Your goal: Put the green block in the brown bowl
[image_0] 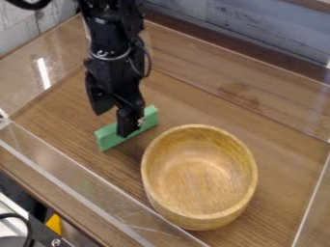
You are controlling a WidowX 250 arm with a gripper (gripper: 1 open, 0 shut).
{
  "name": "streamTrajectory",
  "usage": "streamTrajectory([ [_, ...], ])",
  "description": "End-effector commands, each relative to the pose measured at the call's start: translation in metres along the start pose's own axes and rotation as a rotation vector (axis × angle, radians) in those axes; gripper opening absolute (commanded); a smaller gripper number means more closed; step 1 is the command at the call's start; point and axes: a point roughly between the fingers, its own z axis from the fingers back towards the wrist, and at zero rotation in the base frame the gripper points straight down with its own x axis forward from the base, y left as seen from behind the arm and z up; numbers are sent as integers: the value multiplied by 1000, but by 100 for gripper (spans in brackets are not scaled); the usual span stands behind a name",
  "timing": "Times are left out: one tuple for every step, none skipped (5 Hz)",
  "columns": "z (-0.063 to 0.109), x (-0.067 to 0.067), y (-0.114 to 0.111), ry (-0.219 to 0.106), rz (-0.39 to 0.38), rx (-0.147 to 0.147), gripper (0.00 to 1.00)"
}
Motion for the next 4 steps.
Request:
streamTrajectory([
  [1,17,10,-37,27,16,100],
  [-3,16,12,-29,57,12,100],
  [-6,16,13,-22,88,8,100],
  [-2,7,14,-12,148,4,100],
])
